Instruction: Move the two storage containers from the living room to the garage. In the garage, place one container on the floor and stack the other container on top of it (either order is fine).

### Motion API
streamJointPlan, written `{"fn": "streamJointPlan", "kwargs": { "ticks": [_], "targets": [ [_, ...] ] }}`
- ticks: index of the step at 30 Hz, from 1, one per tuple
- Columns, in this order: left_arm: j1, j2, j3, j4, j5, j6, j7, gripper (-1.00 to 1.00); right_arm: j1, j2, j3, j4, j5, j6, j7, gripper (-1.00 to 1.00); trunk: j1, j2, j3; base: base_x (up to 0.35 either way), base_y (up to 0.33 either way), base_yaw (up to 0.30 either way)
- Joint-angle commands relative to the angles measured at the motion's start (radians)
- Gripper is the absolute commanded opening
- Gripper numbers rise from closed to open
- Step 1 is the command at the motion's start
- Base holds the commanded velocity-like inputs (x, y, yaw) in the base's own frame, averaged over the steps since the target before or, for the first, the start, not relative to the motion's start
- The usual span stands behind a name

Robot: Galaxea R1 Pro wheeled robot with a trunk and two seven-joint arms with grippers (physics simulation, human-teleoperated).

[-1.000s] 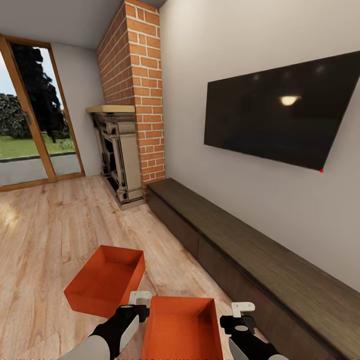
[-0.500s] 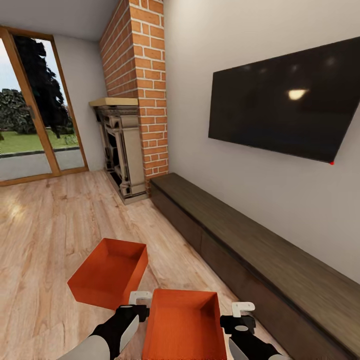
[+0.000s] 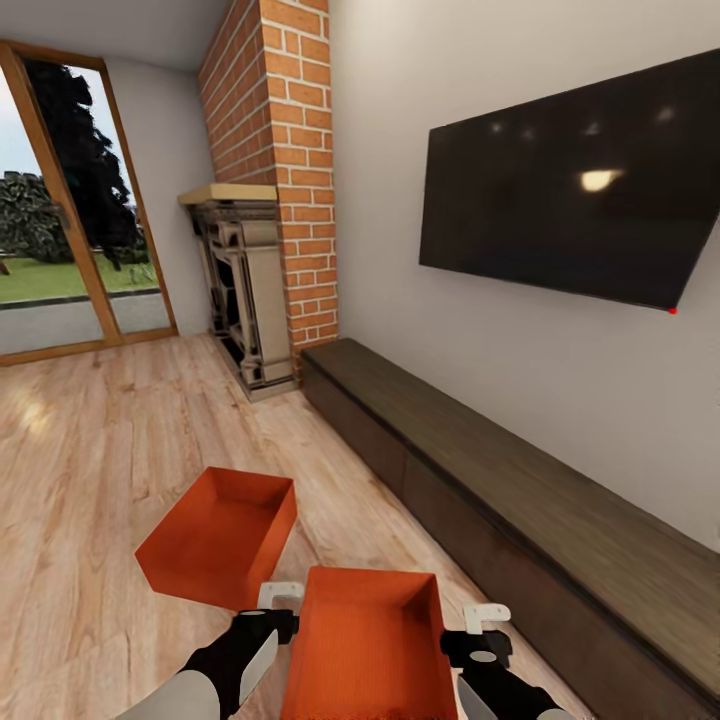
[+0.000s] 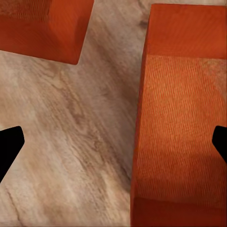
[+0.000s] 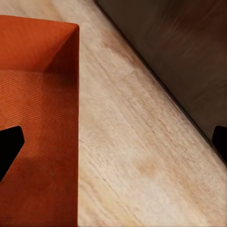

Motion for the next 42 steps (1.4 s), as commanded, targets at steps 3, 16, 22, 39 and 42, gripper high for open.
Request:
{"fn": "streamJointPlan", "kwargs": {
  "ticks": [3, 16, 22, 39, 42],
  "targets": [
    [0.000, 0.000, -0.008, -0.002, 0.007, 0.006, 0.006, 1.00, -0.001, 0.000, 0.008, 0.000, -0.008, 0.001, -0.006, 1.00, 0.011, -0.022, -0.013, 0.000, 0.000, -0.152],
    [0.000, 0.000, -0.008, -0.002, 0.006, 0.007, 0.006, 1.00, -0.001, 0.000, 0.008, 0.000, -0.008, 0.000, -0.006, 1.00, 0.061, -0.113, -0.055, 0.000, 0.000, -0.016],
    [0.000, 0.000, -0.009, -0.002, 0.007, 0.011, 0.005, 1.00, -0.001, 0.000, 0.008, 0.000, -0.008, -0.005, -0.006, 1.00, 0.084, -0.155, -0.080, 0.000, 0.000, 0.065],
    [0.000, 0.000, -0.008, -0.002, 0.006, 0.009, 0.005, 1.00, -0.001, 0.000, 0.008, 0.000, -0.008, -0.005, -0.005, 1.00, 0.149, -0.274, -0.152, 0.000, 0.000, 0.064],
    [0.000, 0.000, -0.008, -0.002, 0.006, 0.009, 0.005, 1.00, -0.001, 0.000, 0.008, 0.000, -0.008, -0.005, -0.006, 1.00, 0.161, -0.295, -0.163, 0.000, 0.000, -0.032]
  ]
}}
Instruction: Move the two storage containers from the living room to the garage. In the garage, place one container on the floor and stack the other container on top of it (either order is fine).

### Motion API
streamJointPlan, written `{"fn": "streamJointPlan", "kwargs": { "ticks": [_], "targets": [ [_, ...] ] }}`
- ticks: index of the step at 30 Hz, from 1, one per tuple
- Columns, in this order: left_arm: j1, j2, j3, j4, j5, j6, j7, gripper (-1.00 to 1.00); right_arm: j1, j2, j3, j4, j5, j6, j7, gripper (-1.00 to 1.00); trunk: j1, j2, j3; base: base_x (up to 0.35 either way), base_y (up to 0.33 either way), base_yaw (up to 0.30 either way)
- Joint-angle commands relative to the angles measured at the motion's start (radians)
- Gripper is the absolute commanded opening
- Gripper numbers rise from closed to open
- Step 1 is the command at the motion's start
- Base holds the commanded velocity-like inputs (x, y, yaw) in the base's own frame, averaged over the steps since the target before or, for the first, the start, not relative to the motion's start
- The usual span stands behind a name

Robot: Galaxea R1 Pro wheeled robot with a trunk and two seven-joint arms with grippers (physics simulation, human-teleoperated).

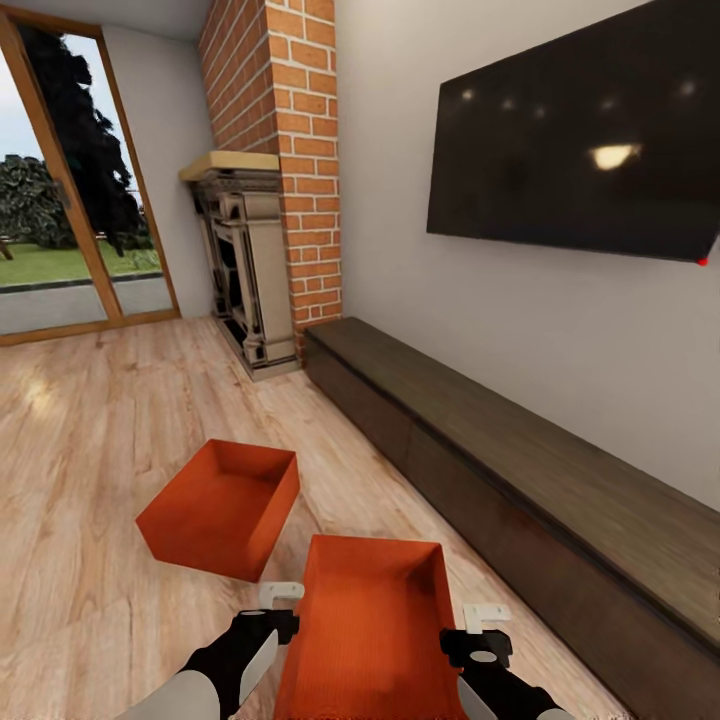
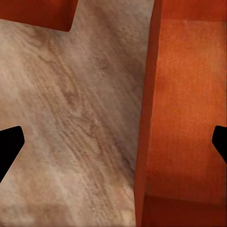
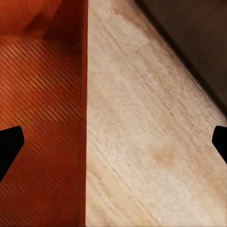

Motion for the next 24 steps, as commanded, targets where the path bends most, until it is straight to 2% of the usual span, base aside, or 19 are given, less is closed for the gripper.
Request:
{"fn": "streamJointPlan", "kwargs": {
  "ticks": [1, 7, 24],
  "targets": [
    [0.000, 0.000, -0.008, -0.002, 0.006, 0.006, 0.006, 1.00, -0.001, 0.000, 0.009, -0.001, -0.008, 0.001, -0.006, 1.00, 0.004, -0.008, -0.005, 0.000, 0.000, -0.117],
    [0.000, 0.000, -0.008, -0.002, 0.006, 0.005, 0.006, 1.00, -0.001, 0.000, 0.009, 0.000, -0.008, 0.000, -0.006, 1.00, 0.027, -0.050, -0.029, 0.000, 0.000, -0.101],
    [0.000, 0.000, -0.007, -0.002, 0.006, 0.005, 0.006, 1.00, -0.001, 0.000, 0.009, 0.000, -0.008, 0.001, -0.006, 1.00, 0.092, -0.169, -0.089, 0.000, 0.000, -0.002]
  ]
}}
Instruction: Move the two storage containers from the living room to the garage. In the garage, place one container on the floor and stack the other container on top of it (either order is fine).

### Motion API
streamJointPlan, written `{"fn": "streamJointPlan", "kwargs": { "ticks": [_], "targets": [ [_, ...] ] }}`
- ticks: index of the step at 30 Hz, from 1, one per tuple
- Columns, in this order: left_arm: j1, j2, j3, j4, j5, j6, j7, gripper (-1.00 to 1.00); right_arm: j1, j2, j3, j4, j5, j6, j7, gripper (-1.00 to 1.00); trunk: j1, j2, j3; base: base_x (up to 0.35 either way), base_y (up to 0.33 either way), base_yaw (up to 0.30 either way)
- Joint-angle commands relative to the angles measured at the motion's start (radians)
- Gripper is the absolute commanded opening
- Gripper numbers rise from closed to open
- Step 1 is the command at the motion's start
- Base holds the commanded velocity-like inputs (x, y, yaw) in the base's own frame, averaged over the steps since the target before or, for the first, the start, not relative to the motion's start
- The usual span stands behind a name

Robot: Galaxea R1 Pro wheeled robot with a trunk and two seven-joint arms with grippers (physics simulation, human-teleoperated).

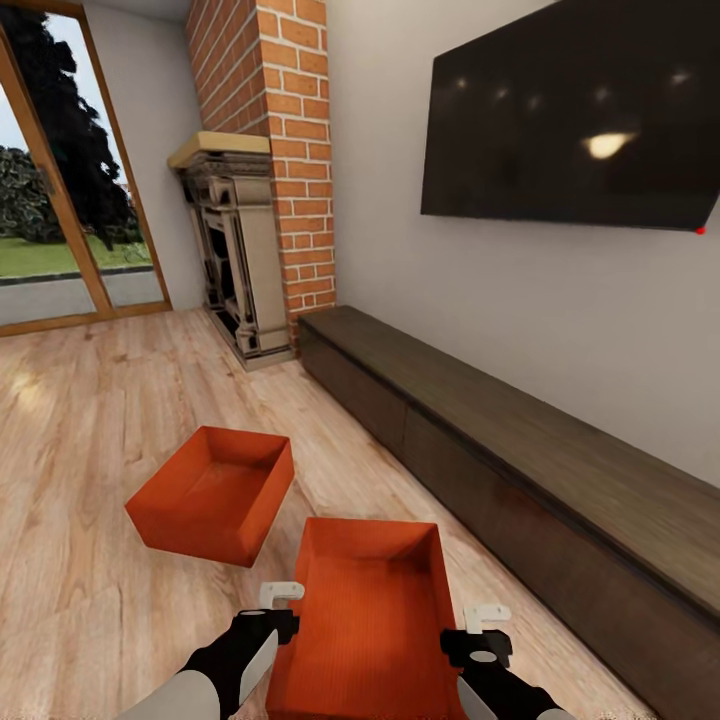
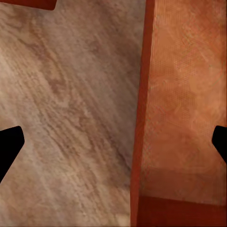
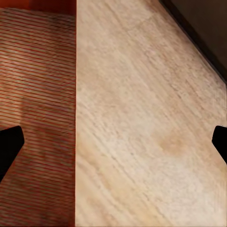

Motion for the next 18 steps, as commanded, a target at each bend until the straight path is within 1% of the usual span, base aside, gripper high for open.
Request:
{"fn": "streamJointPlan", "kwargs": {
  "ticks": [1, 6, 8, 18],
  "targets": [
    [0.000, 0.000, -0.008, -0.002, 0.006, 0.006, 0.006, 1.00, -0.001, 0.000, 0.009, -0.001, -0.008, 0.000, -0.006, 1.00, 0.004, -0.008, -0.006, 0.000, 0.000, 0.000],
    [0.000, 0.000, -0.008, -0.002, 0.006, 0.006, 0.006, 1.00, -0.001, 0.000, 0.008, -0.001, -0.008, 0.000, -0.006, 1.00, 0.023, -0.043, -0.029, 0.000, 0.000, 0.000],
    [0.000, 0.000, -0.008, -0.002, 0.006, 0.006, 0.006, 1.00, -0.001, 0.000, 0.008, -0.001, -0.008, -0.001, -0.006, 1.00, 0.024, -0.043, -0.039, 0.000, 0.000, 0.000],
    [0.000, 0.000, -0.008, -0.003, 0.006, 0.003, 0.006, 1.00, -0.001, 0.000, 0.009, 0.000, -0.008, -0.001, -0.006, 1.00, 0.024, -0.043, -0.040, 0.000, 0.000, 0.000]
  ]
}}
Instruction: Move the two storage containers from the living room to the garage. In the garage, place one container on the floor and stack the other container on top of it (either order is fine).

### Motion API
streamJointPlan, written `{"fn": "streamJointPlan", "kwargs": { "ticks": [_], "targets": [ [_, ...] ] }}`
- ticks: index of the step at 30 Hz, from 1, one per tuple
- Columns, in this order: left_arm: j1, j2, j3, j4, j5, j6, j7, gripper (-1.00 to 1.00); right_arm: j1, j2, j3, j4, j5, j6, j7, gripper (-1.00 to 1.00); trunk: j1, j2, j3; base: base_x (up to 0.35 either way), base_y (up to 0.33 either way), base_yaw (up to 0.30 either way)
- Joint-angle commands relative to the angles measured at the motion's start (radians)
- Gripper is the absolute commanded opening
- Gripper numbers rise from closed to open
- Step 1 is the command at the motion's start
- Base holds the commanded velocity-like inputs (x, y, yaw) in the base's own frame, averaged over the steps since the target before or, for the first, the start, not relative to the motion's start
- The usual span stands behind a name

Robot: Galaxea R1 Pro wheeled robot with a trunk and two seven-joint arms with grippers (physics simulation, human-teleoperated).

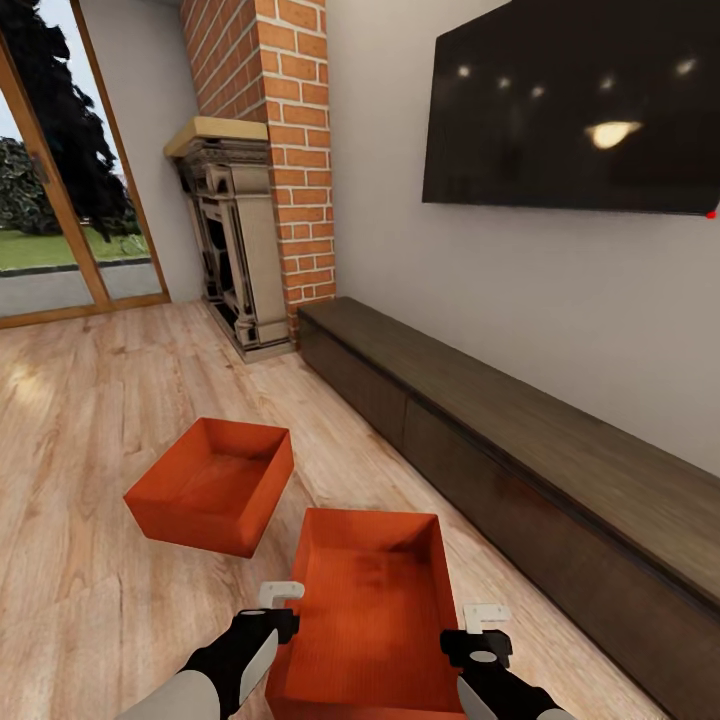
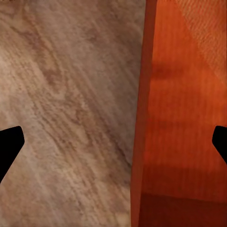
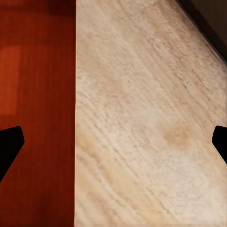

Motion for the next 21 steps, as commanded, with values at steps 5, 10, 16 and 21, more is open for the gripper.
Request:
{"fn": "streamJointPlan", "kwargs": {
  "ticks": [5, 10, 16, 21],
  "targets": [
    [0.000, 0.001, -0.010, -0.003, 0.006, 0.005, 0.006, 1.00, -0.001, 0.000, 0.009, -0.001, -0.009, 0.000, -0.006, 1.00, 0.000, 0.000, -0.001, 0.000, 0.000, 0.000],
    [0.000, 0.001, -0.010, -0.004, 0.006, 0.005, 0.006, 1.00, -0.001, 0.000, 0.009, -0.001, -0.009, 0.000, -0.006, 1.00, 0.000, 0.000, -0.001, 0.000, 0.000, 0.000],
    [0.000, 0.001, -0.015, -0.004, 0.006, 0.005, 0.006, 1.00, -0.001, 0.000, 0.010, -0.001, -0.008, 0.000, -0.005, 1.00, 0.000, 0.000, -0.001, 0.179, 0.000, 0.000],
    [0.000, 0.001, -0.018, -0.004, 0.005, 0.003, 0.006, 1.00, -0.001, 0.000, 0.009, -0.001, -0.008, 0.000, -0.004, 1.00, 0.000, 0.000, -0.001, 0.199, 0.000, 0.000]
  ]
}}
